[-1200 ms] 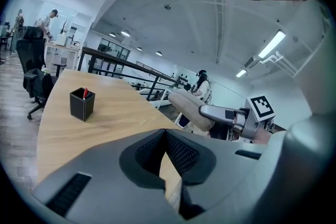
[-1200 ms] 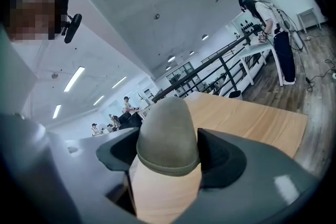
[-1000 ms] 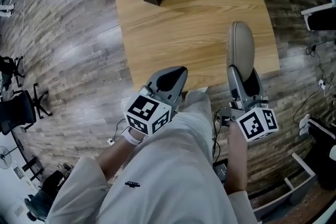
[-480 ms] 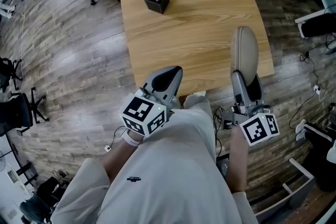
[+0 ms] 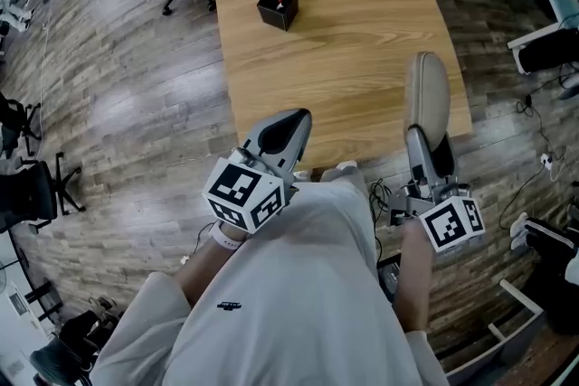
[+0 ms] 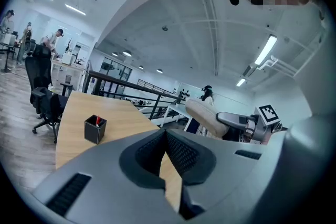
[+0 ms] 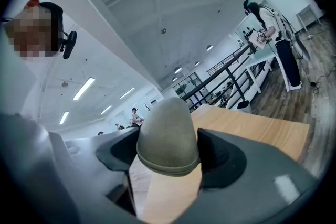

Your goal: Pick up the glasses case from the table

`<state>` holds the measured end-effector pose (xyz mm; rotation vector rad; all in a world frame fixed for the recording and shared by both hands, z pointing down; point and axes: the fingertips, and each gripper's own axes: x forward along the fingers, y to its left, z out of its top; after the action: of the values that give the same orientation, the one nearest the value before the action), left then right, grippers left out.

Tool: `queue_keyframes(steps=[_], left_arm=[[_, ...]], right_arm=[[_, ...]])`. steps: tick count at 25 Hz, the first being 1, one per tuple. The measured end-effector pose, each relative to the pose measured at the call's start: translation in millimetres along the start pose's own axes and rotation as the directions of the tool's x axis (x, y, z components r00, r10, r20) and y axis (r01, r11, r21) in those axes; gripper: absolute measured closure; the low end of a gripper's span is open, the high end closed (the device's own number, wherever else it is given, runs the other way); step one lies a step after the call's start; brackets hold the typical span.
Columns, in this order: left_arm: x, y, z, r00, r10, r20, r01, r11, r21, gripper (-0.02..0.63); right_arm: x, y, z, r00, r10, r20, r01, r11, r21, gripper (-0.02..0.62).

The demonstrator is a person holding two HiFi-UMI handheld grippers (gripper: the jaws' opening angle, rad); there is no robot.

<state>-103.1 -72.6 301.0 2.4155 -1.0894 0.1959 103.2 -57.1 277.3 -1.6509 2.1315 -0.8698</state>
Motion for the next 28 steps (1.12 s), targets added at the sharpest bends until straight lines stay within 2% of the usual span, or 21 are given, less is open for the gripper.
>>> queue_keyframes(steps=[28], left_arm=[[-3.0,-2.2,2.1,0.999,-0.049,-0.015,0.049,0.999,0.007,0.6]], right_arm=[[-3.8,17.9,-9.4,0.999,0.027,-0.024,-0.026,0.999,0.028,0.236]])
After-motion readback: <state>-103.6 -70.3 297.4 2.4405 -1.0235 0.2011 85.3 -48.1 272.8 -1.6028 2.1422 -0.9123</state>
